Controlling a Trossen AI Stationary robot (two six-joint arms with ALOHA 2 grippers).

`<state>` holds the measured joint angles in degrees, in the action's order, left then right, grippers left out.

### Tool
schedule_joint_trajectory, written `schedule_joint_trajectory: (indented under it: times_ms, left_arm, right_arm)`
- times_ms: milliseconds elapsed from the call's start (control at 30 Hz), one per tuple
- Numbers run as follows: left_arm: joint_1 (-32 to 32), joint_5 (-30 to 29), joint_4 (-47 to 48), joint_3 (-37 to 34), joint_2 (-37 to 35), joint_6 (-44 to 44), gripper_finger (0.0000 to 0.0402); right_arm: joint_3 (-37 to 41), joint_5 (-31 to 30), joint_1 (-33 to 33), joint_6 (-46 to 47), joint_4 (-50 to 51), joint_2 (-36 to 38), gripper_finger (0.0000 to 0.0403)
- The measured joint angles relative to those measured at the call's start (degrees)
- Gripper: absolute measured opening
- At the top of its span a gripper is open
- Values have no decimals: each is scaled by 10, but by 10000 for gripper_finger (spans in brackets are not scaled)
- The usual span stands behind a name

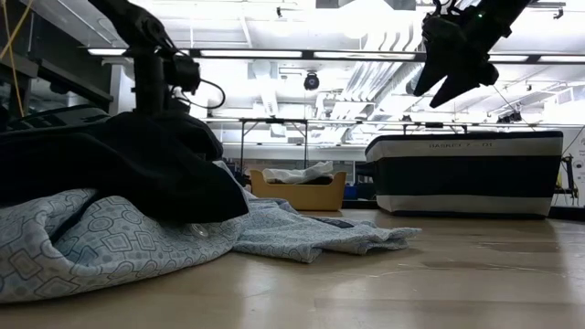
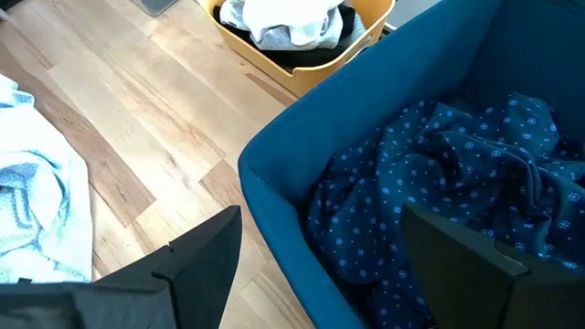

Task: Pick & Place Cloths
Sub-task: Put the black underwear into the transparent bin

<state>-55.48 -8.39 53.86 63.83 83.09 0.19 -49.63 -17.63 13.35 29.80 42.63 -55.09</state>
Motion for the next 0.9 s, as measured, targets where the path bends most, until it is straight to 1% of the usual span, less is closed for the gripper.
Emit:
schedule_joint_trajectory:
  times_ms: [100, 200, 467, 600, 667, 767, 900]
  left_arm:
    - [0, -11, -2, 16, 0, -4, 15]
    - [0, -15, 4, 37, 0, -4, 42]
    - [0, -7, 34, 75, -14, -2, 144]
    - [0, 22, 50, 78, -39, 6, 189]
    - [0, 49, 56, 78, -57, 15, 204]
    - [0, 91, 71, 78, -84, 28, 213]
    - [6, 128, 98, 78, -125, 38, 213]
  right_arm:
    - [0, 0, 0, 1, 0, 0, 289]
    - [0, 1, 0, 2, 0, 0, 289]
    - [0, 2, 0, 3, 0, 0, 289]
    - [0, 2, 0, 2, 0, 0, 289]
    - [0, 2, 0, 2, 0, 0, 289]
    - [0, 2, 0, 2, 0, 0, 289]
    - [0, 2, 0, 2, 0, 0, 289]
